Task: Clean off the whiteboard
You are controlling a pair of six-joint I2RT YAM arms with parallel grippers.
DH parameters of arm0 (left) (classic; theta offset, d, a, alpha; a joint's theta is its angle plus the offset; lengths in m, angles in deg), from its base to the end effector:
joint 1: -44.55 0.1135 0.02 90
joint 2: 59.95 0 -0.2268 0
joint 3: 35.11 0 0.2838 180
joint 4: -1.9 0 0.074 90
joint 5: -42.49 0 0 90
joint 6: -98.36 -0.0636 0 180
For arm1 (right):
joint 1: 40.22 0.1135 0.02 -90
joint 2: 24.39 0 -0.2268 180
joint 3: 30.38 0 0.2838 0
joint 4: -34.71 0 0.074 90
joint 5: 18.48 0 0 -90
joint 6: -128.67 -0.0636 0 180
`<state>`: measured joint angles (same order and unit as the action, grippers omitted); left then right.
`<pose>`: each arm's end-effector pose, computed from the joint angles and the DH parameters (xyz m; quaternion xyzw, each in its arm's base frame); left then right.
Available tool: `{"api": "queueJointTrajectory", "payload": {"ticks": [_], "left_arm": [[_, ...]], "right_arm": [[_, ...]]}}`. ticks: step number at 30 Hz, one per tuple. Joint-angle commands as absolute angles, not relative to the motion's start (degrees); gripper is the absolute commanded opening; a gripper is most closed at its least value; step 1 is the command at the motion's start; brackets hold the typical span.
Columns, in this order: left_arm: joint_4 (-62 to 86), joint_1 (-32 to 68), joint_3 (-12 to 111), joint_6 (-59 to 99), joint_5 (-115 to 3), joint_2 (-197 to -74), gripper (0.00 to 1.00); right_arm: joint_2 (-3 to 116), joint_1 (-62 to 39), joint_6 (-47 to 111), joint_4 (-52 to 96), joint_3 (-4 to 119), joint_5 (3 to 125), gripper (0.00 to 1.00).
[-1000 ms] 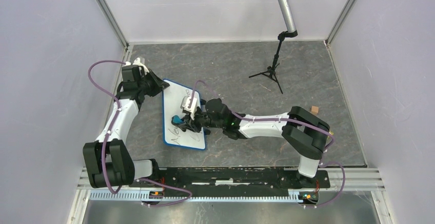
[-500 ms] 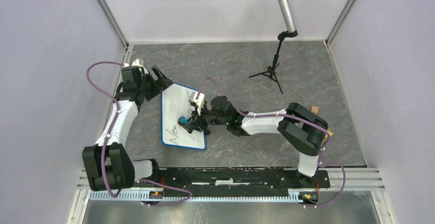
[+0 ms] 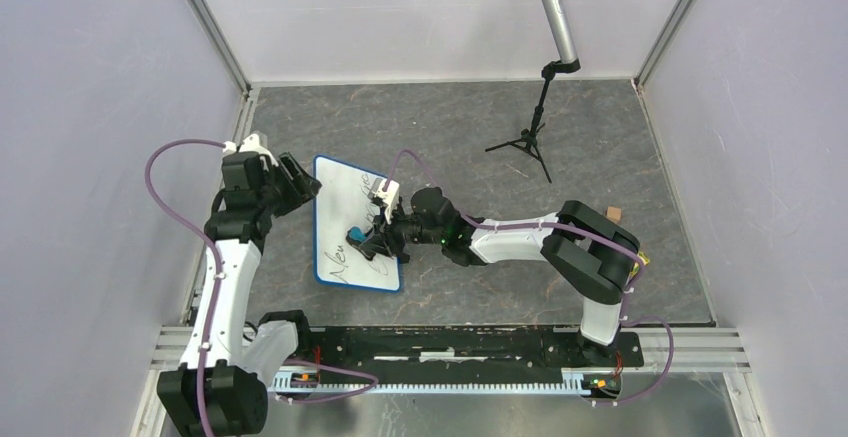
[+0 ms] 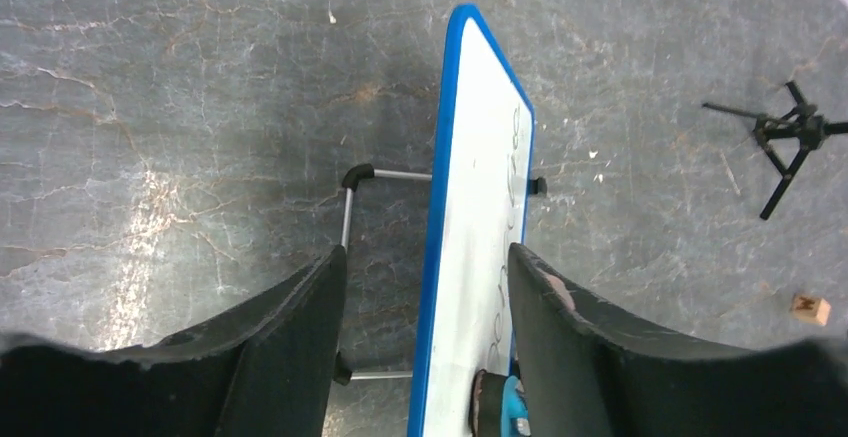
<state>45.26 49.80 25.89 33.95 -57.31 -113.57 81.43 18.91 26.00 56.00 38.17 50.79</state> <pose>0.2773 0.0146 0.2523 -0.1986 0.8660 -0.1548 0.4319 0.2044 0.3858 0.1231 -0.4093 0.6791 0.4636 0.3954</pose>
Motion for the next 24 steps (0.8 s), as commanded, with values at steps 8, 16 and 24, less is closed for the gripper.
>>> {"api": "queueJointTrajectory", "payload": {"ticks": [8,16,24], "left_arm": [[46.41,49.64,21.58,29.66,-64.44,-112.01,0.41],[43.98,49.39,19.85,29.37,-66.64,-112.4,0.1],[42.54,48.87,18.78,29.63,-66.85,-111.2,0.02]], "right_arm": [[81.42,19.59,26.1,56.99,39.31,51.74,0.05],[82.09,21.48,28.62,53.01,43.01,52.48,0.05],[82.78,26.78,28.98,50.24,49.43,51.56,0.05]]}}
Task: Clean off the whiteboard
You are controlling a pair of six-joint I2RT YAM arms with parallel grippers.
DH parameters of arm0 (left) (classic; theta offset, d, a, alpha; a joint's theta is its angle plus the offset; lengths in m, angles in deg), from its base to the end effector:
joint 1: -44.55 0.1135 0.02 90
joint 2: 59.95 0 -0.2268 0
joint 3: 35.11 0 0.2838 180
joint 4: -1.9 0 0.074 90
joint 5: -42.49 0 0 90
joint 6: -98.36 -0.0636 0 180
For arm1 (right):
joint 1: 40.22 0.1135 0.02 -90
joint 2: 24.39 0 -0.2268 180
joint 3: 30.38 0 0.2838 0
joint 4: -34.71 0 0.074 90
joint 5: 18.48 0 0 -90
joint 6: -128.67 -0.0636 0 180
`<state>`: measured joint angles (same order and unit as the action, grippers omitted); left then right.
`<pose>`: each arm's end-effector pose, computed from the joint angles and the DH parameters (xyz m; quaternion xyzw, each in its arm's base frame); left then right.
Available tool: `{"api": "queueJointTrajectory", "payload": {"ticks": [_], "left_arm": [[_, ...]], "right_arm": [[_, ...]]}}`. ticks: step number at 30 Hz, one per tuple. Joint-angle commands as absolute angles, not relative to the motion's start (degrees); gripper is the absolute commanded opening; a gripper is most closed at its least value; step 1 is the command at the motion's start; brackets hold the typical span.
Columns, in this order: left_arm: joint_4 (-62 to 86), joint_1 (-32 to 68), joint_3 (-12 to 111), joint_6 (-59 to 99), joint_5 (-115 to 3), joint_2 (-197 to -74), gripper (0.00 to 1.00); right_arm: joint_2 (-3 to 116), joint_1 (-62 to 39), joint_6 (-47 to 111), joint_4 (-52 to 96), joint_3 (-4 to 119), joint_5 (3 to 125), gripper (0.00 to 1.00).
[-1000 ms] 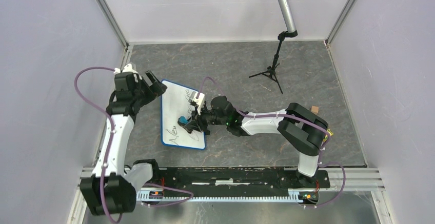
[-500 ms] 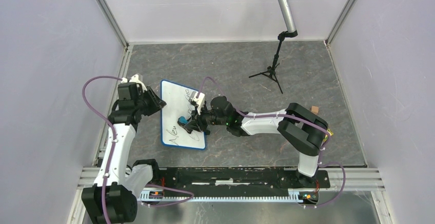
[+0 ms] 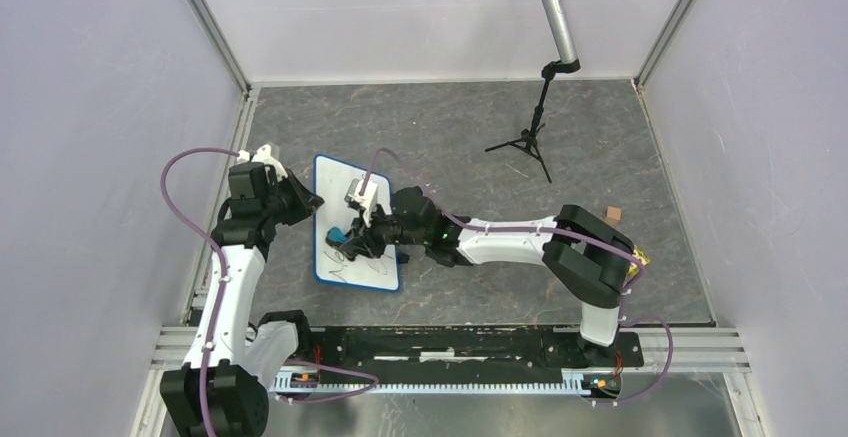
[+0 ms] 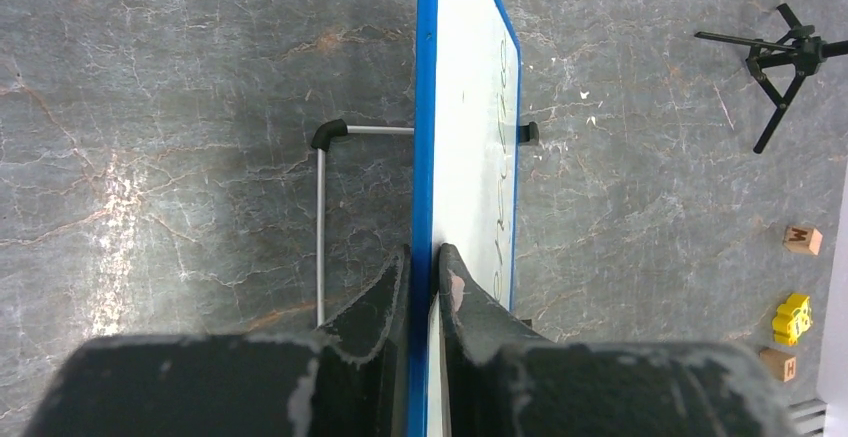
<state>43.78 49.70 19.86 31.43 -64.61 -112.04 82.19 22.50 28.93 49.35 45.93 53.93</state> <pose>0.2694 0.0055 0.2219 -0.1555 0.8812 -0.1989 0.3996 0.1935 0.4172 0.1515 -0.4339 0.6634 0.4513 0.4098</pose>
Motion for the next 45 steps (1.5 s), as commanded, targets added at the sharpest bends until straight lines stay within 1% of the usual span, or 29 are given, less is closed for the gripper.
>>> {"api": "queueJointTrajectory", "payload": {"ticks": [1,6,10,16,20,25,29,35,42,45], "left_arm": [[42.42,48.8,18.79,29.71,-66.76,-111.19,0.02],[42.41,48.85,18.83,29.7,-66.5,-111.24,0.02],[42.45,48.8,18.78,29.72,-65.84,-111.17,0.02],[42.77,48.85,18.79,29.89,-64.52,-109.88,0.02],[42.89,48.85,18.82,30.13,-64.47,-109.66,0.02],[42.85,48.85,18.77,30.23,-64.73,-109.86,0.02],[42.86,48.83,18.8,30.31,-64.38,-109.49,0.02],[42.85,48.77,18.77,30.4,-64.51,-109.53,0.02],[42.85,48.76,18.75,30.51,-64.25,-109.6,0.02],[42.85,48.74,18.78,30.55,-64.38,-109.44,0.02]], "right_arm": [[82.75,27.39,28.69,50.96,49.64,51.4,0.05],[83.7,26.84,25.35,54.7,47.25,51.91,0.05],[83.63,24.65,22.21,58.0,41.22,54.01,0.05],[83.14,23.24,25.7,49.42,39.2,61.57,0.05],[81.36,25.11,28.04,46.86,42.28,59.47,0.05],[82.67,30.87,30.61,41.83,50.83,60.65,0.05],[83.45,34.99,33.22,39.55,52.92,62.81,0.05],[82.89,34.4,34.05,40.85,46.47,68.62,0.05],[82.32,27.82,26.23,47.89,34.45,66.51,0.04],[81.11,27.5,27.19,45.39,34.07,69.13,0.04]]}}
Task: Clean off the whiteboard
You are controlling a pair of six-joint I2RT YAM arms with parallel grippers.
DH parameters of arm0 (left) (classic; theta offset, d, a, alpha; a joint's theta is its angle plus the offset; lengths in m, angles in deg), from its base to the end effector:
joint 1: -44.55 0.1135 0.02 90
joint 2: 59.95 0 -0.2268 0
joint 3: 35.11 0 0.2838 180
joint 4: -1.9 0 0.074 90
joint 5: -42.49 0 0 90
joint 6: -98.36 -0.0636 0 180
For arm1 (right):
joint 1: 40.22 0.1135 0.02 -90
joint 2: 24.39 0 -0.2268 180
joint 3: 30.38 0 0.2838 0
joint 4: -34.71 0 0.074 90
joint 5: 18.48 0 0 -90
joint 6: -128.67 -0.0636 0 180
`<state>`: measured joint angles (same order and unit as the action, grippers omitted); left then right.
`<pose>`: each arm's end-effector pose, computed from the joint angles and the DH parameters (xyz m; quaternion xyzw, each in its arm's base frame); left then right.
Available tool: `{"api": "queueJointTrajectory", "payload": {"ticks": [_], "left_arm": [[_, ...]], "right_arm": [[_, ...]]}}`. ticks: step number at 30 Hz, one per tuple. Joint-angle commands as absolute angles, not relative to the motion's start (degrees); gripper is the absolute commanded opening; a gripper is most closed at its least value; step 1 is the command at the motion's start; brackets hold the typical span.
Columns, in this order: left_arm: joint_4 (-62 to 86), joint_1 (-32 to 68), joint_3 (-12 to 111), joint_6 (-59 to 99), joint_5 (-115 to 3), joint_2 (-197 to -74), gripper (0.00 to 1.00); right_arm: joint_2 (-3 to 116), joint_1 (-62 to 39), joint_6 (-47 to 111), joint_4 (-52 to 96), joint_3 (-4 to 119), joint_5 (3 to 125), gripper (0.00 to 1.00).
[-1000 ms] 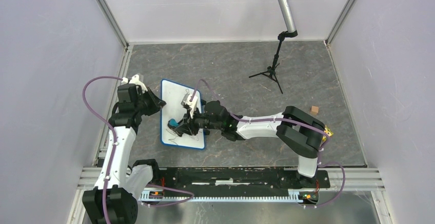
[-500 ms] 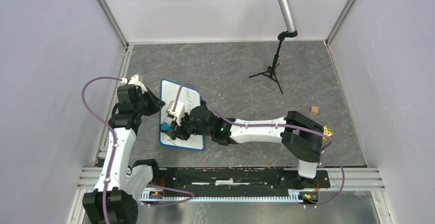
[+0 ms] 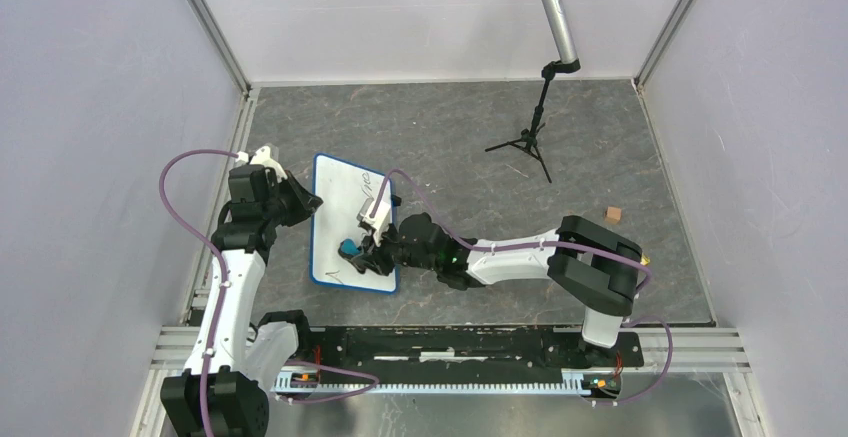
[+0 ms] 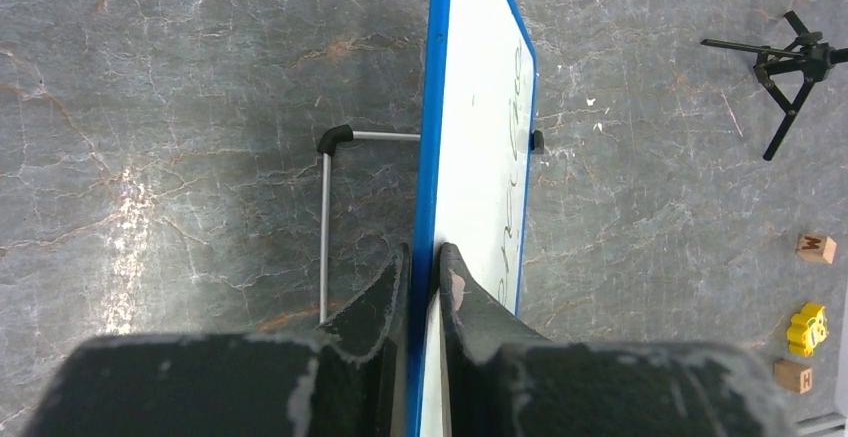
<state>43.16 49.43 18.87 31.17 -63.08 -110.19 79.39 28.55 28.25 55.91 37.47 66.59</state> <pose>0.2659 0.0056 0.2240 -0.1545 0.8772 -0.1883 0.4138 0.1530 0.4090 0.1323 -0.4086 0.6780 0.4151 0.4484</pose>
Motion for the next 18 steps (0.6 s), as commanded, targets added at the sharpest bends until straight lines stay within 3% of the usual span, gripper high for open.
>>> {"api": "queueJointTrajectory", "payload": {"ticks": [1,11,18], "left_arm": [[42.85,48.77,18.82,30.57,-64.47,-109.52,0.02],[42.89,48.65,18.8,30.76,-64.04,-109.25,0.02],[42.86,48.6,18.71,30.94,-63.71,-109.51,0.02]], "right_arm": [[80.78,27.46,27.5,44.29,34.65,69.54,0.04],[81.05,37.62,36.45,37.06,49.52,68.52,0.04],[81.03,39.93,41.45,38.48,45.44,68.65,0.05]]}}
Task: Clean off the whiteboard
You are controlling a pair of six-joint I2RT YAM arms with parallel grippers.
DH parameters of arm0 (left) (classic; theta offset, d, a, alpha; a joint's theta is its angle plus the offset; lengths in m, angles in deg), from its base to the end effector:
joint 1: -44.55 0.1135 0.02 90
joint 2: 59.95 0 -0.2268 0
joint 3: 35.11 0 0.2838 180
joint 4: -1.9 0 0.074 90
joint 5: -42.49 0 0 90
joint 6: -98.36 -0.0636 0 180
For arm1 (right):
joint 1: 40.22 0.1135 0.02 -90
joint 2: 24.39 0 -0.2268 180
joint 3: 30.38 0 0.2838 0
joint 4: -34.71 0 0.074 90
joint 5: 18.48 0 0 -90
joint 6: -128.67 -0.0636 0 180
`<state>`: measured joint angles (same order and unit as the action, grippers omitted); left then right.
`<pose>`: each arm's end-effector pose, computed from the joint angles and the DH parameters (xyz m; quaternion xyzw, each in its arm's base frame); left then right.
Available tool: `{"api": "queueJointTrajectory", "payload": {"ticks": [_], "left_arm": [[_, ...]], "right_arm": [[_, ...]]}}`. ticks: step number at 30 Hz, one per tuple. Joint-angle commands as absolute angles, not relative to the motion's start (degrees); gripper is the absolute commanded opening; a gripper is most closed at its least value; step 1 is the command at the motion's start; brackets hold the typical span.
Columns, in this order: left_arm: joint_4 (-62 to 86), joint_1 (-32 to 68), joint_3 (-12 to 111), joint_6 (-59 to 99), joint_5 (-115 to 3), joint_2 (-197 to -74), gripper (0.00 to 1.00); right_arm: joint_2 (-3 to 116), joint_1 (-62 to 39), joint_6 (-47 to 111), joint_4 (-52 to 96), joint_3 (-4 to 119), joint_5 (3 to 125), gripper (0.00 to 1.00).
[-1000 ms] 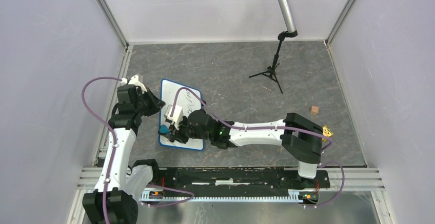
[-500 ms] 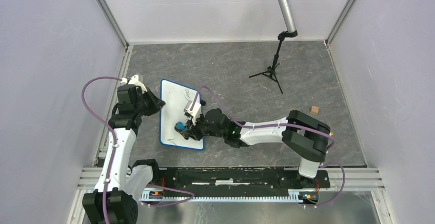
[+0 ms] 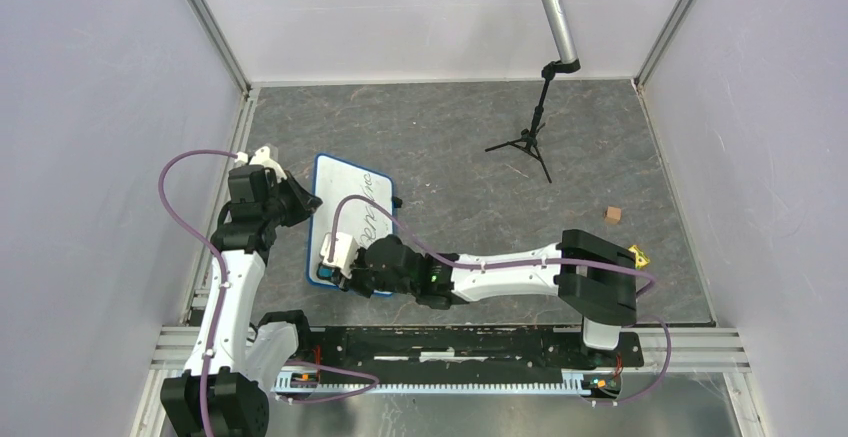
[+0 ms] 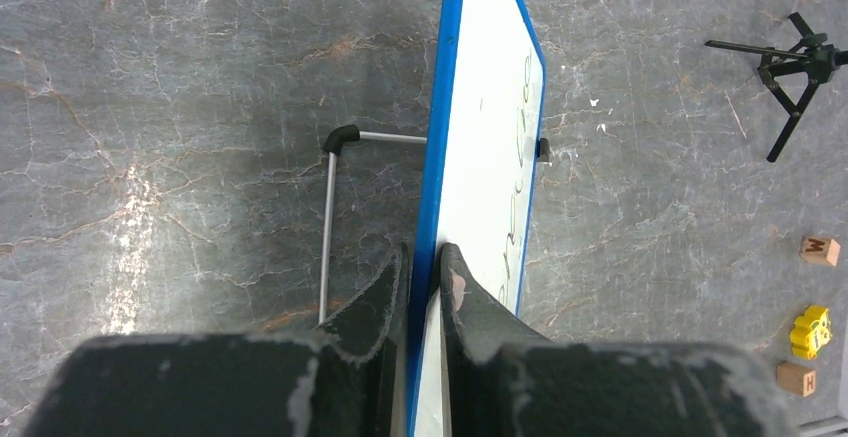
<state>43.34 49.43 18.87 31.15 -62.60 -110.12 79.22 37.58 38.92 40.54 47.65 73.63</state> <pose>0.2656 0.0061 0.2239 -0.1565 0.8777 -0.1845 0.4138 0.0992 0.4480 0.1649 -0.5067 0.6420 0.3485 0.4579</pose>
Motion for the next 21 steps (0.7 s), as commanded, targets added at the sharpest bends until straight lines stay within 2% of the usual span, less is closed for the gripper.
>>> {"api": "queueJointTrajectory", "payload": {"ticks": [1,6,10,21], "left_arm": [[42.85,48.59,18.73,31.04,-63.68,-109.51,0.02],[42.81,48.58,18.68,31.04,-63.81,-109.43,0.02],[42.85,48.4,18.67,31.12,-63.78,-109.29,0.02],[42.87,48.23,18.67,31.22,-63.55,-109.21,0.02]], "right_arm": [[80.59,39.87,41.48,39.34,43.43,69.23,0.04],[78.15,36.27,39.39,42.41,35.65,71.17,0.04],[77.82,34.8,40.7,40.79,33.9,74.19,0.04],[77.47,39.86,45.16,33.25,47.39,75.38,0.05]]}}
